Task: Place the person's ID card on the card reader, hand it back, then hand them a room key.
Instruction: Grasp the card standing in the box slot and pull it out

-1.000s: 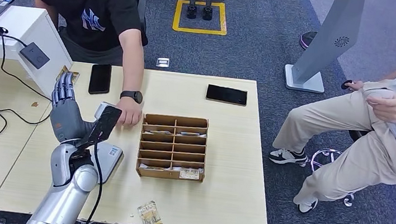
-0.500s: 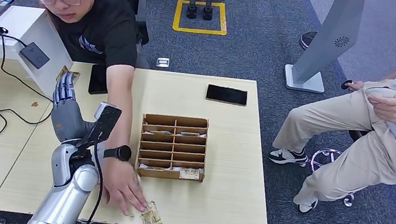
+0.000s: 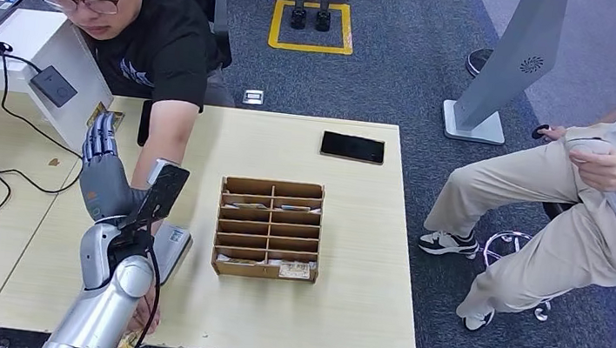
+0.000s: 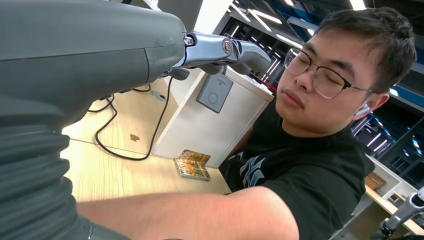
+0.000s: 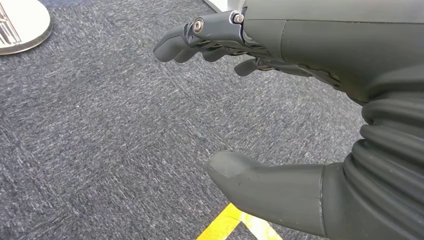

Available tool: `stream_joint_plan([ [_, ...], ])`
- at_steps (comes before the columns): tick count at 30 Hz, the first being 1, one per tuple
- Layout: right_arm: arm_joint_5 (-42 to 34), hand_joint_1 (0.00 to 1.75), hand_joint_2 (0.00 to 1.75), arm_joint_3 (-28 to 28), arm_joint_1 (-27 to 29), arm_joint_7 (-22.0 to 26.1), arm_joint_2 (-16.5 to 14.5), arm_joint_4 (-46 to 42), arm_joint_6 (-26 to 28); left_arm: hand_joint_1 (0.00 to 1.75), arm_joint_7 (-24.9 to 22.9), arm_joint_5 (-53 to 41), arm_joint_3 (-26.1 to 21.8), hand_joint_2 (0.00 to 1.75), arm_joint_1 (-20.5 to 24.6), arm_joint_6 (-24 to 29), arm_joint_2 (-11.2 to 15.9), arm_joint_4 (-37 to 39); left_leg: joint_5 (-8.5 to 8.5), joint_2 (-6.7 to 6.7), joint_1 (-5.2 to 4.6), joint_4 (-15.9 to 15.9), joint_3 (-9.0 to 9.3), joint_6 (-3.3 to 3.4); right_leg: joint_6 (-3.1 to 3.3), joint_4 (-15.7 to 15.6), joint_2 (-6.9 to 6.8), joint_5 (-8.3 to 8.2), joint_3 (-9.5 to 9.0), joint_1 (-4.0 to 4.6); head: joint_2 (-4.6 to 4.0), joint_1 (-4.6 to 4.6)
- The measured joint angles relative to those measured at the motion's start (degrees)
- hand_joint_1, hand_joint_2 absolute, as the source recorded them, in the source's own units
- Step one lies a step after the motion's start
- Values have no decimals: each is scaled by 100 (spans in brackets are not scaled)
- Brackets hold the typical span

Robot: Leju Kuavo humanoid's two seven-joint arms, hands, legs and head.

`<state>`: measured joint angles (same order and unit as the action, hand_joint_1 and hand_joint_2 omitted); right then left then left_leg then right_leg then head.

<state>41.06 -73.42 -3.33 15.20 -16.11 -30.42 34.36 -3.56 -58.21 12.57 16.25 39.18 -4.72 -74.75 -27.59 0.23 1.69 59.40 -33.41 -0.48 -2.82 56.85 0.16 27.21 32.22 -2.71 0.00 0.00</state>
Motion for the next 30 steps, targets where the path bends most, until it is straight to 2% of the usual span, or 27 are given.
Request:
stream_joint_plan([
  [17,-162,0,175,0,-11,50,0,52,-8,0,429,289,-1,175,-52,17,-42,-1,0,0,0,0,-2,0,0,0,0,0,0,0,0,1],
  [24,-253,0,175,0,5,80,-25,36,-7,0,1444,1216,52,175,-408,30,-79,-404,-1,1,0,0,-3,0,0,0,1,1,3,0,0,1],
  [30,-275,0,175,-2,32,87,-99,-91,-25,0,2459,2404,543,175,-915,-35,-21,-1201,-2,1,0,0,-5,0,-1,-1,1,3,6,0,0,1],
])
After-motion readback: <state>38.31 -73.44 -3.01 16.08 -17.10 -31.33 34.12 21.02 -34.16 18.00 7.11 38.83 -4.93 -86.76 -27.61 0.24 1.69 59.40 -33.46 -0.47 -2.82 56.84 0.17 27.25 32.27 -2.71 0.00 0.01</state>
